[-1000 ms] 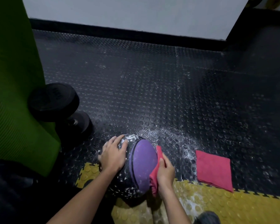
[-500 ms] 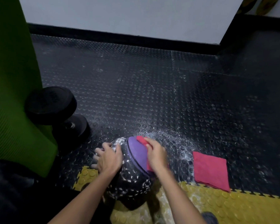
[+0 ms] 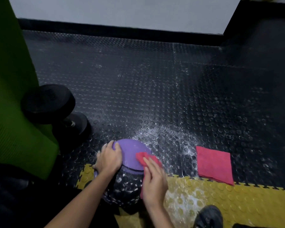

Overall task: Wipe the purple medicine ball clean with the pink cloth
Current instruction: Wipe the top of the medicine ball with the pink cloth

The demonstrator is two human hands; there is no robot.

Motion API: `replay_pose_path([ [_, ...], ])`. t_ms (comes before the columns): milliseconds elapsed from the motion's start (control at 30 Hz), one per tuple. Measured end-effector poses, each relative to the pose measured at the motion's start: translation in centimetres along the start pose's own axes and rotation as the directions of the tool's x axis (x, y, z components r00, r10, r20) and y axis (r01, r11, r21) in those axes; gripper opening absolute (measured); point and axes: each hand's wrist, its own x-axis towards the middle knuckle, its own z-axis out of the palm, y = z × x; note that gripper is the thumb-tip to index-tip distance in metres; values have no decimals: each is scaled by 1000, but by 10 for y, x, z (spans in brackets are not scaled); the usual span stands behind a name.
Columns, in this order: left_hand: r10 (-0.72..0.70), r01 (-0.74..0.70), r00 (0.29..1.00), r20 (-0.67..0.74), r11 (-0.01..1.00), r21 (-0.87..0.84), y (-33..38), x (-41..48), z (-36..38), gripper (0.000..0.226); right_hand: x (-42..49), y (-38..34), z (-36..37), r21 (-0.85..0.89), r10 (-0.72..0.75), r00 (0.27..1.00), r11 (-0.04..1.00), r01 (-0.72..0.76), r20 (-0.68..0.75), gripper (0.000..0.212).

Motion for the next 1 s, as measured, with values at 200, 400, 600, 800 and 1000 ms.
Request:
replay_pose_path([
  [200,-37,37,999,12,999,1,8,-5,2,49,28,25,-7,214,259,957,935,-283,132,34],
  [400,-40,40,999,6,998,42,20,-1,2,47,14,-5,4,34,-12,996,999,9,87,34],
  [600,-42,42,999,18,999,11,10,2,3,46,41,15,-2,167,227,962,954,-251,152,32],
  [800,-12,12,1000,-2,999,39,14,-1,5,47,35,8,-3,58,207,971,975,-215,122,30],
  [1000,-47,47,999,-2,999,4,11,-1,1,46,59,24,2,222,299,929,912,-346,218,25],
])
